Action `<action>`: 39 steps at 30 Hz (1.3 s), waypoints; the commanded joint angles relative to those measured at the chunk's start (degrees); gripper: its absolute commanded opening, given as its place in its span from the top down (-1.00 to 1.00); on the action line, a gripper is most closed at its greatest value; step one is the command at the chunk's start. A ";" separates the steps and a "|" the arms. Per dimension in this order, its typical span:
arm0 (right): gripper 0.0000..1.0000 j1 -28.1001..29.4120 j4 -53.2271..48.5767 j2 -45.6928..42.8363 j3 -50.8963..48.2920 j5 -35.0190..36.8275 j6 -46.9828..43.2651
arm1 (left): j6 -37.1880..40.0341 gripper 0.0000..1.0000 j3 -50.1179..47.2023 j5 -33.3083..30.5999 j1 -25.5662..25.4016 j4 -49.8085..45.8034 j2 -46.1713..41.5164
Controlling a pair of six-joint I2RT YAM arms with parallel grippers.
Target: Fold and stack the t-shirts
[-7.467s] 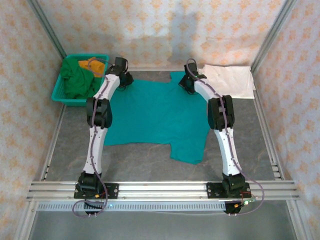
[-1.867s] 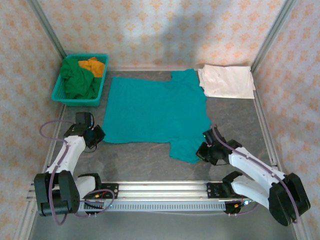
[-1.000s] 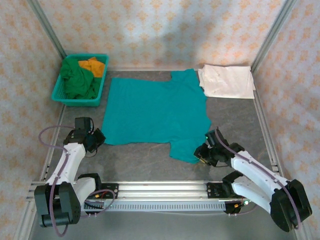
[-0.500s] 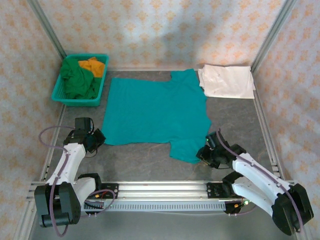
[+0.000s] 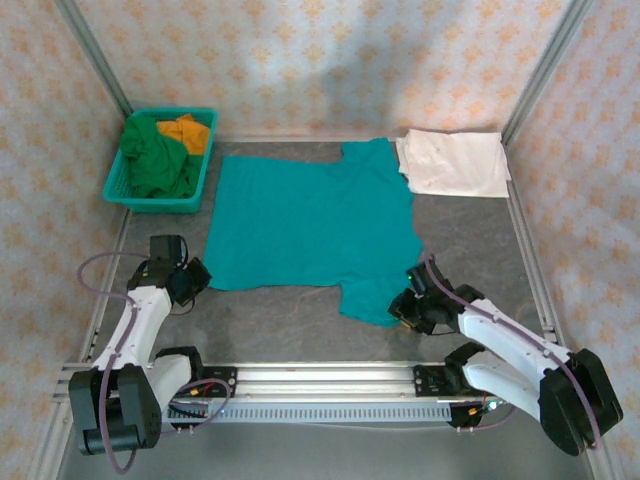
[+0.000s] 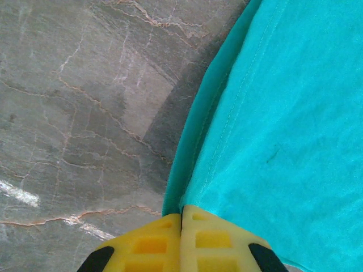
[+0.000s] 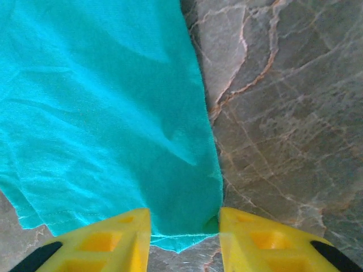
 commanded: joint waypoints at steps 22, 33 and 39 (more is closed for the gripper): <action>1.00 0.28 -5.78 -13.73 -0.09 3.63 2.68 | -4.33 1.00 -2.21 1.30 0.42 -1.46 -7.57; 1.00 -0.45 -1.68 -12.89 4.82 4.88 0.01 | -5.59 1.00 -0.25 1.63 0.45 -1.45 -10.10; 1.00 -3.32 3.09 -7.44 8.87 4.70 -3.44 | -5.77 1.00 3.28 2.35 0.51 2.05 -4.81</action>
